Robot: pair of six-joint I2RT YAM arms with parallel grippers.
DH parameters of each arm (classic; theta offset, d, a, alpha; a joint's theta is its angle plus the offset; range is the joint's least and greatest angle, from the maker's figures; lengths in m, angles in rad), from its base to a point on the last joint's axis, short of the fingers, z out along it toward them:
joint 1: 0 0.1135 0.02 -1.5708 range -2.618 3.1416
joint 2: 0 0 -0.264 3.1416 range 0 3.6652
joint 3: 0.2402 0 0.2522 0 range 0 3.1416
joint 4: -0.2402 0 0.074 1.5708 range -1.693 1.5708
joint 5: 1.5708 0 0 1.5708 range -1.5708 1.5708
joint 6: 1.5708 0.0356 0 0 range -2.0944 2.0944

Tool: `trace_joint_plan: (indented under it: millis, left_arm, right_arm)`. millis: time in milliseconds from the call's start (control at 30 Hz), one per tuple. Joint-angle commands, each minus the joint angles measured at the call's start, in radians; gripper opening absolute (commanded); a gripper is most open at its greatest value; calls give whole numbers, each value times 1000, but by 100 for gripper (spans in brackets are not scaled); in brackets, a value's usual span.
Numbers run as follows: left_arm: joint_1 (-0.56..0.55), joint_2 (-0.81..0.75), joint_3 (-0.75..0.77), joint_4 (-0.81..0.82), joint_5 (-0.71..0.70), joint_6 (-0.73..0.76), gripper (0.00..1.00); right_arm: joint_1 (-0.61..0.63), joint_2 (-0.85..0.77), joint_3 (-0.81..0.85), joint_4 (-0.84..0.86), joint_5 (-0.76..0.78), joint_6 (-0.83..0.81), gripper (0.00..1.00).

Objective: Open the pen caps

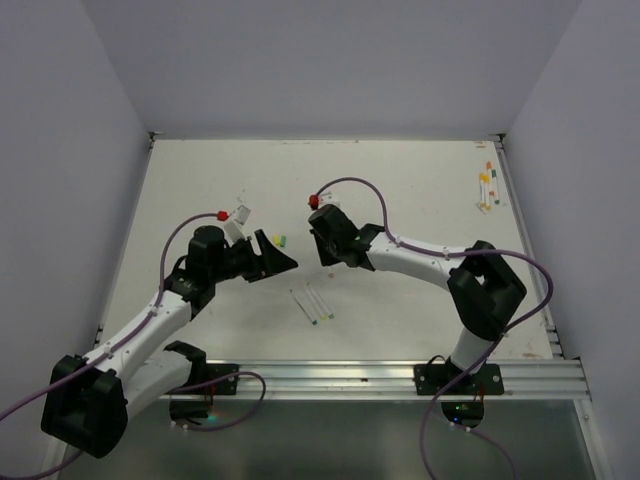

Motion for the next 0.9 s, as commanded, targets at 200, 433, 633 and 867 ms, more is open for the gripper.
trace_joint_plan:
  millis: [200, 433, 633, 867]
  left_arm:
    - [8, -125, -42, -104, -90, -26, 74]
    - [8, -196, -56, -155, -110, -18, 74]
    - [7, -262, -59, -187, -125, -58, 75]
    - [8, -267, 20, -307, -146, -18, 75]
  right_arm:
    - [-7, -26, -30, 47, -85, -74, 0]
    - [-44, -86, -92, 61, -122, -74, 17]
    - [-105, -95, -140, 75, -163, -100, 39]
    - [-139, -20, -131, 151, -267, -135, 40]
